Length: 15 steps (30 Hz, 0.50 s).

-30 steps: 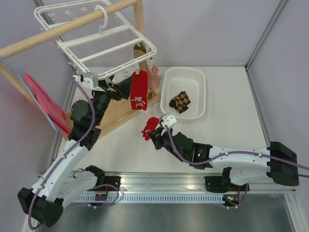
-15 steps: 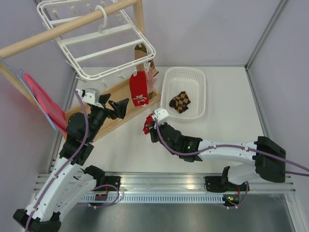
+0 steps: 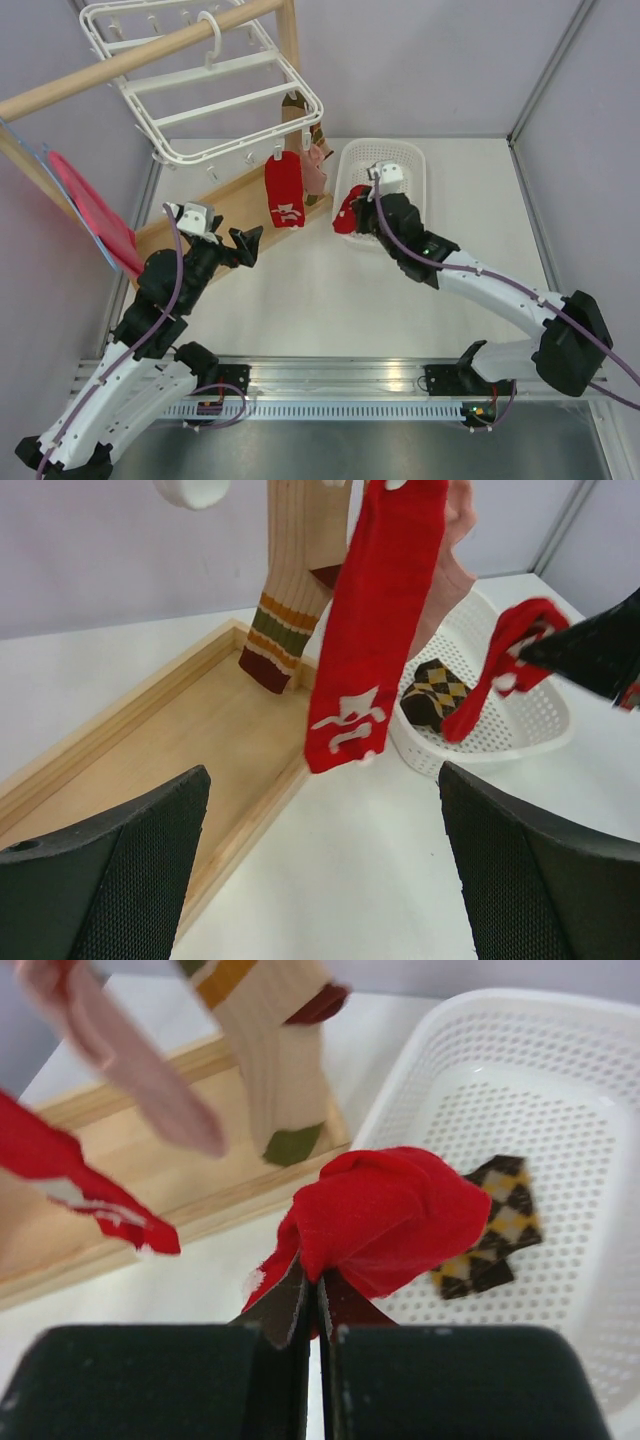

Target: Remove the socks clipped to the hanger

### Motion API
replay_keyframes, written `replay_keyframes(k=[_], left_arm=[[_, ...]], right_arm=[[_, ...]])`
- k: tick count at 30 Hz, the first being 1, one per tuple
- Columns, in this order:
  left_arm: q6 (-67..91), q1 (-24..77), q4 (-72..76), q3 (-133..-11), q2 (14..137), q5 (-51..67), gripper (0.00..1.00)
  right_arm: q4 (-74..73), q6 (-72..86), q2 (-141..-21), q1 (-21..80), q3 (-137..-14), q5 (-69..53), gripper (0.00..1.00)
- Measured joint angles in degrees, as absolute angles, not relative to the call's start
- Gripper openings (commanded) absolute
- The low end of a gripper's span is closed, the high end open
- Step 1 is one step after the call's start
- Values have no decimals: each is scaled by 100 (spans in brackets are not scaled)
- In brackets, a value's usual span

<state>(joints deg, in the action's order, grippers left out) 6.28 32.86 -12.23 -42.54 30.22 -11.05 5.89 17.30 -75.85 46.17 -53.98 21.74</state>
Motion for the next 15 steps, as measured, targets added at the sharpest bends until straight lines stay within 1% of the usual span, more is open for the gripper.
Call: replay_keyframes(k=[5, 9, 11, 15], left_arm=[[617, 3288, -1365, -4246, 2980, -1332, 98], [617, 3293, -1402, -4241, 2862, -1476, 98], [615, 3293, -1411, -4241, 2810, -1538, 98], [617, 3295, -1435, -4241, 2779, -1658, 98]], right_arm=[[379, 1747, -7225, 3457, -5529, 1546, 1], [213, 1831, -7343, 2582, -5767, 921, 1], [110, 1839, -7572, 2383, -5983, 687, 1], [16, 1848, -8138, 2351, -6320, 355, 1]])
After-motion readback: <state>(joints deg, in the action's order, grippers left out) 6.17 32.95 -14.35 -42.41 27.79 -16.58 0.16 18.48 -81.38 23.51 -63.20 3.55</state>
